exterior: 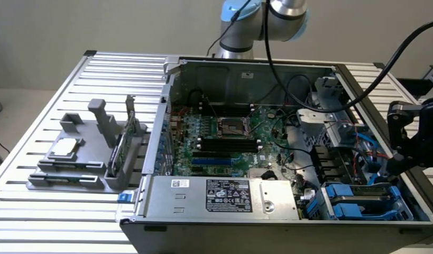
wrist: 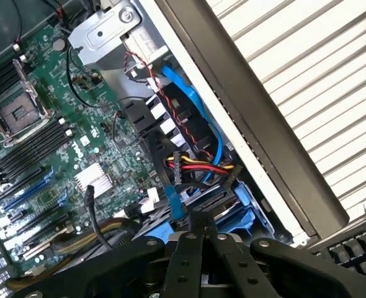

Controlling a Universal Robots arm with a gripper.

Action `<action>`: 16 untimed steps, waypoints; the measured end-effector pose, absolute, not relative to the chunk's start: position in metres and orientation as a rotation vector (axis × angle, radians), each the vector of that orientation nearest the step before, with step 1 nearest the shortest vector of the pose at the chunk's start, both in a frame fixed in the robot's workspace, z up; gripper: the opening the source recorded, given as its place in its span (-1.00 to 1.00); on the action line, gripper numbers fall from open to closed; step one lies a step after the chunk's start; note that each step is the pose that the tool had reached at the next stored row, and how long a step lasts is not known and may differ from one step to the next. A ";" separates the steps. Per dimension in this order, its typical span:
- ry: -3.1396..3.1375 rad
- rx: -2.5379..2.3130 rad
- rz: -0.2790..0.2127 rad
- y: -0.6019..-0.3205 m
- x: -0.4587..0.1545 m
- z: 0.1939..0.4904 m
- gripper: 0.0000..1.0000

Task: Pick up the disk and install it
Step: 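Insert the first disk wire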

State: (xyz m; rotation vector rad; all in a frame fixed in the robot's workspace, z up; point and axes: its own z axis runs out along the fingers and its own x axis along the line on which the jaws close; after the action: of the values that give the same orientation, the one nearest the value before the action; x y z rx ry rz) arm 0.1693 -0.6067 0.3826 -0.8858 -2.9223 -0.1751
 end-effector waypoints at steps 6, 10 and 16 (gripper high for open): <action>-2.907 -0.921 -0.199 -0.607 0.172 0.376 -0.79; -2.890 -0.973 -0.208 -0.607 0.173 0.371 -0.79; -2.863 -1.059 -0.214 -0.607 0.173 0.366 -0.79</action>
State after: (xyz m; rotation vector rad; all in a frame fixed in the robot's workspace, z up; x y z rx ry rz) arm 0.1728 -0.6071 0.3661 -1.0585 -2.8633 -0.2142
